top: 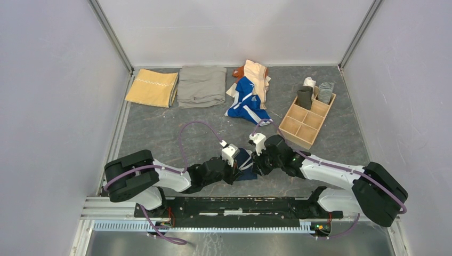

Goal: Roll the underwear
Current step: Roll the underwear to the center of the board.

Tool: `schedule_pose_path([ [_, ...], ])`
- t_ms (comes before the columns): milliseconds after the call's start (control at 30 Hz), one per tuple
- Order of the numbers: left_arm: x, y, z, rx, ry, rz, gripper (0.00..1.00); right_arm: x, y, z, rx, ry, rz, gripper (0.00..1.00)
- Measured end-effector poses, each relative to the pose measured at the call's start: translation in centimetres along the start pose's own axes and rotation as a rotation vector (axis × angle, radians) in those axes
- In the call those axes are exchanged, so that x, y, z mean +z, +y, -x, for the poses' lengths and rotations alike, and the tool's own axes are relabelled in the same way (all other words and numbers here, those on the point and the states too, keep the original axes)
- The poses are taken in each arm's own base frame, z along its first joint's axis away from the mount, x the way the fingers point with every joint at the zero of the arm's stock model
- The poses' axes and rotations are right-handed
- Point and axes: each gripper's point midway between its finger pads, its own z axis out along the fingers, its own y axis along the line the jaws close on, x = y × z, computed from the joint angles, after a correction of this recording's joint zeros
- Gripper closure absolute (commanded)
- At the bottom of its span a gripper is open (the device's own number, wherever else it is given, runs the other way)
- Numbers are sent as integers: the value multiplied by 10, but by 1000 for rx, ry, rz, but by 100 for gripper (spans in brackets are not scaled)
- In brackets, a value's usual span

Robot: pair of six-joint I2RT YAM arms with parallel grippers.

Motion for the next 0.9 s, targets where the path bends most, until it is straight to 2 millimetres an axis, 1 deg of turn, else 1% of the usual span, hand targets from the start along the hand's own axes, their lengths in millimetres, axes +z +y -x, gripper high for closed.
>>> schedule_pose_path([
  [100,-1,1,0,-1,-3,0,98,1,-2,-1,-9,4,-9,74],
  [200,-3,2,-1,-2,-5,1,98,2,-4,-2,-16,9,-19,74],
  [333,-4,2,-1,-9,-4,1,98,1,-8,-4,-28,14,-37,65],
  [400,-4,2,-1,-14,-4,2,98,-1,-10,-2,-42,6,-49,63],
  [433,-4,2,-1,-15,-4,2,98,-5,-10,3,-57,-14,-52,63],
  [500,-4,2,-2,-20,-4,3,98,-12,-9,15,-89,-66,-55,57],
  [633,-5,3,-2,-28,-2,6,98,-39,-1,64,-235,-304,-56,54],
  [700,-6,3,-2,-34,2,9,98,-50,3,81,-313,-401,-53,53],
  [733,-6,4,-2,-39,3,11,98,-53,4,86,-352,-434,-53,53],
  [800,-6,4,-2,-46,5,13,98,-54,7,88,-410,-449,-49,51],
  [900,-6,4,-3,-60,15,15,98,-51,22,82,-550,-451,-22,48],
])
